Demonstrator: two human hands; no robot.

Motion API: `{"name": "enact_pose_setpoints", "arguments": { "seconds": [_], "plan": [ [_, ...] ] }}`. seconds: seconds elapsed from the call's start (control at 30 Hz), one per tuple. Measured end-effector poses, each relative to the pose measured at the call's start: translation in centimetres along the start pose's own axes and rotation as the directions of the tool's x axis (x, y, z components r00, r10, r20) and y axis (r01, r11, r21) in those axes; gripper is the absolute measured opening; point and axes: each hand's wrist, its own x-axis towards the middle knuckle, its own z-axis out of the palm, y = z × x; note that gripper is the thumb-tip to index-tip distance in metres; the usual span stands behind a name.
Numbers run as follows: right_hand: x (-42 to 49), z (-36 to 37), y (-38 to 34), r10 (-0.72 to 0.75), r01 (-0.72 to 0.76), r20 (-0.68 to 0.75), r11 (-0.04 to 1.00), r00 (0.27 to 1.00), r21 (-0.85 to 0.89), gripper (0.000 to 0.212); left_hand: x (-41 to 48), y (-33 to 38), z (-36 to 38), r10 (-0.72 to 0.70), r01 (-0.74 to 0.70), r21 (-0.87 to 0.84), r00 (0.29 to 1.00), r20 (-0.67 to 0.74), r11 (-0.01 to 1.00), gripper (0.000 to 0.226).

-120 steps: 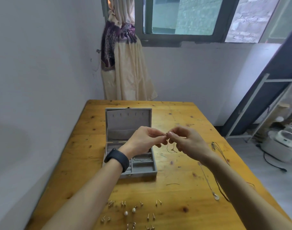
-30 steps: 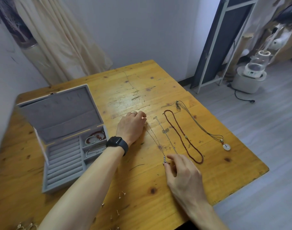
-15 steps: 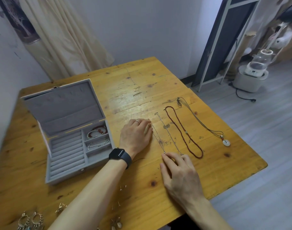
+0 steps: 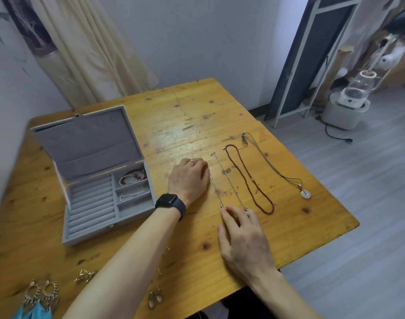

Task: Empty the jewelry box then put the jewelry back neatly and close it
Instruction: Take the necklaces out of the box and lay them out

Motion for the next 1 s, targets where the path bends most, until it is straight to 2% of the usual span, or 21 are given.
{"name": "enact_pose_setpoints", "arguments": {
  "seconds": [0.33, 0.57, 0.7, 0.83, 1.0],
  "plan": [
    [0.4, -0.6, -0.1, -0.001, 0.000, 0.053, 1.000, 0.999, 0.023, 0.040, -0.7, 0.0, -1.8, -0.044, 0.047, -0.095, 0.998, 0.035, 0.994, 0.033],
    [3.0, -2.3, -3.6, -0.056, 0.056, -0.009, 0.995, 0.998, 0.085, 0.037, -5.2, -3.3, -6.3, -0.098, 0.072, -0.229, 0.990, -0.103, 0.971, 0.028],
    [5.5, -2.7, -6.8, -0.115, 0.100, 0.059, 0.973, 0.992, 0.207, 0.036, -8.8, -8.0, -8.2, -0.212, 0.162, -0.262, 0.962, -0.173, 0.951, 0.029],
    [8.9, -1.6, -10.4, -0.176, 0.136, 0.125, 0.951, 0.976, 0.277, 0.033, -12.0, -12.7, -8.7, -0.313, 0.279, -0.193, 0.933, -0.177, 0.941, 0.037],
    [13.1, 1.7, -15.0, -0.213, 0.151, 0.277, 0.962, 0.937, 0.229, 0.026, -14.2, -15.1, -8.1, -0.393, 0.393, 0.007, 0.920, -0.001, 0.920, 0.054]
  ]
}}
